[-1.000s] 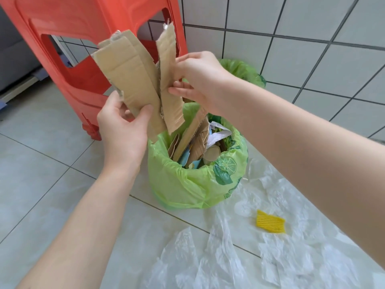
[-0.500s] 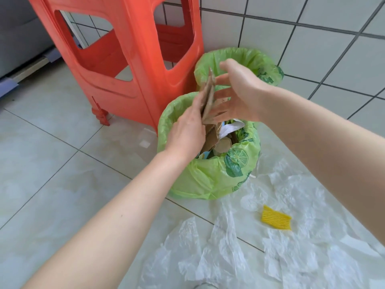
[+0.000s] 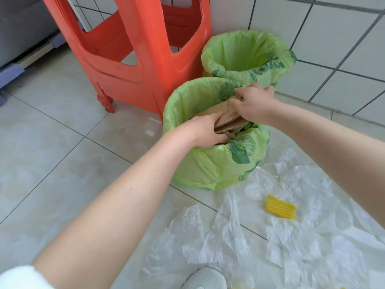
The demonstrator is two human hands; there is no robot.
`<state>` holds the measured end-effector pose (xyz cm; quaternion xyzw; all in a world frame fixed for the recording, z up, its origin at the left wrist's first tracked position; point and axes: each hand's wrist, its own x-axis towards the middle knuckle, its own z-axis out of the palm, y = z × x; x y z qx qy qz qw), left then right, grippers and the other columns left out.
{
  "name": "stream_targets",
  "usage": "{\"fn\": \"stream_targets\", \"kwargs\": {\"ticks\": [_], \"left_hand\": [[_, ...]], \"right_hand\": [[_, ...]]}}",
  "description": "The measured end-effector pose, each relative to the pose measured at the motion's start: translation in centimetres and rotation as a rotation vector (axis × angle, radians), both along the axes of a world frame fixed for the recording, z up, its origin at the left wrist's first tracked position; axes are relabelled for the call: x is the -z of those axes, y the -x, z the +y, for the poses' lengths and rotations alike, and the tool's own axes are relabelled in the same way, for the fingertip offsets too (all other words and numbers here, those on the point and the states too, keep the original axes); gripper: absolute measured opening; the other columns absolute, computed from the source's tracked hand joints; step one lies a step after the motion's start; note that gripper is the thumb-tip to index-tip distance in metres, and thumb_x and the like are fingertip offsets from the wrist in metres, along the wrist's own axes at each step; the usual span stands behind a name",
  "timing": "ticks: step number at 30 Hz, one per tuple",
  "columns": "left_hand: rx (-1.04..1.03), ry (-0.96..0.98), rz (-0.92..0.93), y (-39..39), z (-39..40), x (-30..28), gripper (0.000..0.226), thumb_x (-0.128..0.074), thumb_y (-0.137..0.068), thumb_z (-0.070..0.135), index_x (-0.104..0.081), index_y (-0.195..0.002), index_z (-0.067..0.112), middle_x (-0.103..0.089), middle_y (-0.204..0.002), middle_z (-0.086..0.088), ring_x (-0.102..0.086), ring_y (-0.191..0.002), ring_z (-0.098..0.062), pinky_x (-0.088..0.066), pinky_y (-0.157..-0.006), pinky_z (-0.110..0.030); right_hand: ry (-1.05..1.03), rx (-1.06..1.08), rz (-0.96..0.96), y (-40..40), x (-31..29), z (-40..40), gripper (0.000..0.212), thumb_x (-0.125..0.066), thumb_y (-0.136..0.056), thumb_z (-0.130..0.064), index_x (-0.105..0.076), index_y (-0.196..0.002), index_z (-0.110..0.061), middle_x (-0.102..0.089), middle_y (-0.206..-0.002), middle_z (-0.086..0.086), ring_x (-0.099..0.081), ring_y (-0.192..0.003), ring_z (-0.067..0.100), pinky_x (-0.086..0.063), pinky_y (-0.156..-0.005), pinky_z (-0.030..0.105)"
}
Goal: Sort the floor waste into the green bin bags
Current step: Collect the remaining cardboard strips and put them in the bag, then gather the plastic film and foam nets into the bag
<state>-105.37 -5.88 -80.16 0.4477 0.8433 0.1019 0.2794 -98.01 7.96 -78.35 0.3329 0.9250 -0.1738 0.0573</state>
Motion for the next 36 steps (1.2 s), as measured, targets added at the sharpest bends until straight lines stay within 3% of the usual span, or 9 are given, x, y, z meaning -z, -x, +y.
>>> {"fn": "stream_targets", "kwargs": {"ticks": [5, 9, 12, 15, 22, 27, 30, 32, 36], "left_hand": [[-0.051, -0.153, -0.059, -0.9, -1.6, -2.1, 0.064, -0.061, -0.086, 0.044, -0.039, -0.142, 0.024, -0.048, -0.142, 0.003, -0.048, -0.126, -0.016, -0.037, -0.100, -0.024], [-0.149, -0.505, -0.019, -3.6, -4.7, -2.3, 0.041, -0.060, -0.088, 0.024, -0.054, -0.128, 0.024, -0.055, -0.129, 0.009, -0.048, -0.120, -0.004, -0.038, -0.103, -0.023], [-0.209, -0.731, 0.010, -6.2, -7.1, -1.9, 0.023, -0.059, -0.084, 0.010, -0.065, -0.105, 0.019, -0.064, -0.103, 0.009, -0.058, -0.098, -0.002, -0.050, -0.087, -0.023], [-0.246, -0.751, -0.029, -9.1, -9.4, -0.7, 0.019, -0.060, -0.081, 0.006, -0.067, -0.093, 0.019, -0.068, -0.090, 0.009, -0.062, -0.087, -0.004, -0.050, -0.074, -0.020], [-0.130, -0.528, -0.201, -14.7, -12.2, 5.1, 0.019, -0.058, -0.076, 0.014, -0.068, -0.091, 0.020, -0.067, -0.085, 0.011, -0.062, -0.082, -0.006, -0.050, -0.071, -0.024], [0.212, -0.222, -0.307, -19.5, -12.6, 9.8, 0.022, -0.056, -0.078, 0.020, -0.065, -0.097, 0.023, -0.064, -0.092, 0.010, -0.057, -0.087, -0.004, -0.044, -0.075, -0.022], [0.549, -0.005, -0.172, -22.1, -12.4, 11.7, 0.025, -0.056, -0.086, 0.023, -0.059, -0.110, 0.027, -0.059, -0.107, 0.010, -0.050, -0.103, -0.010, -0.045, -0.084, -0.029], [0.799, 0.091, -0.017, -23.8, -12.0, 12.1, 0.032, -0.052, -0.088, 0.024, -0.053, -0.120, 0.029, -0.054, -0.116, 0.009, -0.044, -0.111, -0.014, -0.041, -0.078, -0.027], [1.109, 0.174, 0.094, -26.8, -11.8, 12.7, 0.042, -0.048, -0.087, 0.010, -0.049, -0.126, 0.024, -0.051, -0.119, 0.002, -0.042, -0.110, -0.021, -0.034, -0.070, -0.030]], "right_hand": [[0.173, 0.065, 0.225, -1.9, -0.9, -0.5, 0.060, -0.043, -0.094, -0.039, -0.027, -0.146, -0.015, -0.043, -0.144, 0.012, -0.039, -0.131, 0.036, -0.035, -0.108, 0.047], [0.220, 0.100, 0.423, -6.3, -1.3, -2.3, 0.051, -0.045, -0.096, -0.035, -0.035, -0.141, -0.014, -0.050, -0.136, 0.005, -0.050, -0.120, 0.020, -0.041, -0.102, 0.034], [0.238, 0.105, 0.478, -10.7, -0.6, -3.8, 0.046, -0.049, -0.095, -0.029, -0.040, -0.137, -0.014, -0.054, -0.128, 0.002, -0.053, -0.113, 0.016, -0.041, -0.094, 0.026], [0.276, 0.124, 0.479, -15.4, 1.2, -5.1, 0.040, -0.053, -0.092, -0.022, -0.045, -0.131, -0.016, -0.058, -0.117, 0.001, -0.055, -0.107, 0.017, -0.044, -0.088, 0.027], [0.345, 0.130, 0.283, -27.5, 6.3, -9.9, 0.034, -0.057, -0.089, -0.015, -0.052, -0.124, -0.016, -0.060, -0.105, -0.004, -0.056, -0.099, 0.011, -0.043, -0.082, 0.022], [0.381, 0.194, 0.156, -35.2, 11.1, -14.4, 0.029, -0.058, -0.089, -0.018, -0.055, -0.118, -0.022, -0.060, -0.103, -0.008, -0.056, -0.100, 0.010, -0.043, -0.086, 0.024], [0.398, 0.133, 0.042, -38.7, 13.1, -16.6, 0.025, -0.056, -0.090, -0.024, -0.056, -0.115, -0.024, -0.054, -0.104, -0.010, -0.053, -0.102, 0.011, -0.045, -0.089, 0.028], [0.384, 0.039, -0.099, -40.5, 14.0, -17.5, 0.027, -0.053, -0.093, -0.030, -0.054, -0.119, -0.024, -0.052, -0.111, -0.007, -0.053, -0.106, 0.014, -0.045, -0.088, 0.029], [0.317, -0.013, -0.243, -42.6, 15.1, -18.8, 0.042, -0.051, -0.093, -0.041, -0.044, -0.130, -0.021, -0.045, -0.122, 0.000, -0.051, -0.109, 0.023, -0.044, -0.090, 0.031]]}}
